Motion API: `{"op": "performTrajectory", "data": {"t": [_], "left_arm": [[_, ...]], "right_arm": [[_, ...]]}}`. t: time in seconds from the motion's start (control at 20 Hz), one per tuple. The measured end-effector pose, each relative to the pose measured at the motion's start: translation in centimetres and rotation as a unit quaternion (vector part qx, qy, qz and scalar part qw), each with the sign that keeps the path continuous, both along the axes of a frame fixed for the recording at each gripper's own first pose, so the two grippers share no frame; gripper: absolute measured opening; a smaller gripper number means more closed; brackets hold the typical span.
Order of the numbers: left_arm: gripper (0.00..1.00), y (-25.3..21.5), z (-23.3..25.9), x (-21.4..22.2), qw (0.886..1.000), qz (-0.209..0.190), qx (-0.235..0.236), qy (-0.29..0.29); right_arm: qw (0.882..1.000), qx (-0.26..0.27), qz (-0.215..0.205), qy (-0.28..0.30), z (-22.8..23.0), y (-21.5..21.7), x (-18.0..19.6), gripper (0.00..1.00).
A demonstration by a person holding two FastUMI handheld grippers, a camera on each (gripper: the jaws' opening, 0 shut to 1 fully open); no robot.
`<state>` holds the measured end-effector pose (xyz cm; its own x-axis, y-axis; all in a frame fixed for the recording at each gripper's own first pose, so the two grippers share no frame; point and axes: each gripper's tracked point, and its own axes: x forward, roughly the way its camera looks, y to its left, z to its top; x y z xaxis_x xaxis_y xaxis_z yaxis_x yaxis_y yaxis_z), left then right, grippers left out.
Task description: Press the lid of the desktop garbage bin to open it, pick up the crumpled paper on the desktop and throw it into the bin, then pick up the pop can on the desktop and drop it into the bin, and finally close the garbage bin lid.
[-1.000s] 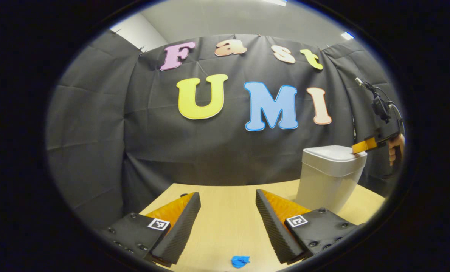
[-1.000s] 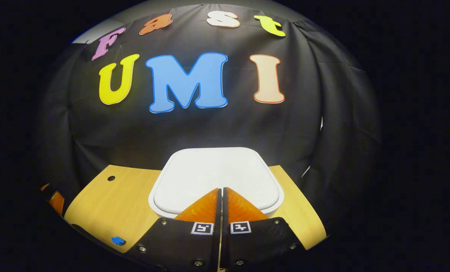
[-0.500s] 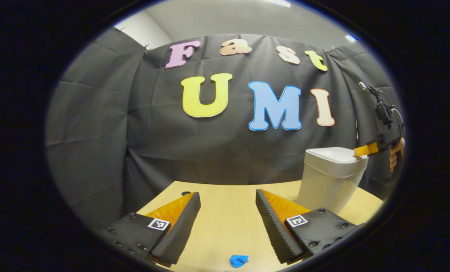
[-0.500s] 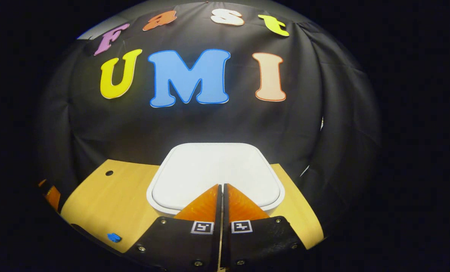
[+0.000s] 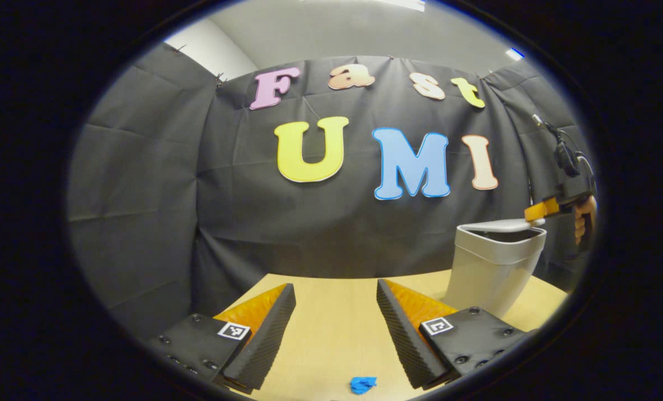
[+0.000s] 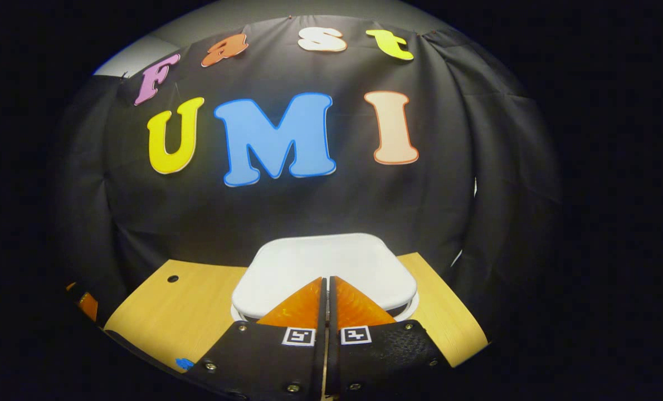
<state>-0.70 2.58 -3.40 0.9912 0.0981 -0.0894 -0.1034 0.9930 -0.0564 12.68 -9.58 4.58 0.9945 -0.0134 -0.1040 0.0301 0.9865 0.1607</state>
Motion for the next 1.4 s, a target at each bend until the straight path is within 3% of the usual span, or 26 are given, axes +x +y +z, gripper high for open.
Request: {"op": "performTrajectory", "data": {"t": [0.2,0.6,0.65,0.75,0.8,0.95,1.0,1.2,1.4], "left_arm": [[1.00,0.5,0.2,-0.3,1.000,0.009,-0.013,0.000],[1.00,2.2,-0.4,-0.9,0.999,0.027,-0.024,0.004],[0.97,2.3,-0.4,-0.9,0.999,0.028,-0.024,0.005],[0.92,2.3,-0.6,-0.9,0.999,0.026,-0.021,0.006],[1.00,2.3,-0.5,-0.7,1.000,0.025,-0.019,0.006],[1.00,2.0,-0.4,-0.2,1.000,0.017,-0.013,0.004],[0.92,1.8,-0.5,-0.1,1.000,0.014,-0.012,0.005],[1.00,0.7,-0.7,0.5,1.000,-0.004,-0.010,0.009],[1.00,-0.3,-0.9,1.0,1.000,-0.021,-0.011,0.010]], "right_arm": [[0.999,-0.005,-0.016,-0.049,3.8,-0.9,1.2,0.02],[0.991,0.006,-0.048,-0.123,8.5,-2.2,1.2,0.02],[0.991,0.002,-0.051,-0.127,8.8,-2.1,0.9,0.02],[0.990,-0.015,-0.053,-0.132,9.0,-1.9,0.2,0.02],[0.989,-0.027,-0.054,-0.133,8.9,-1.6,-0.2,0.02],[0.989,-0.047,-0.046,-0.130,8.4,-0.7,-1.6,0.02],[0.990,-0.047,-0.041,-0.127,8.0,-0.2,-2.1,0.02],[0.993,-0.054,-0.009,-0.100,5.2,1.9,-4.0,0.02],[0.995,-0.073,0.016,-0.059,1.7,3.8,-5.8,0.27]]}}
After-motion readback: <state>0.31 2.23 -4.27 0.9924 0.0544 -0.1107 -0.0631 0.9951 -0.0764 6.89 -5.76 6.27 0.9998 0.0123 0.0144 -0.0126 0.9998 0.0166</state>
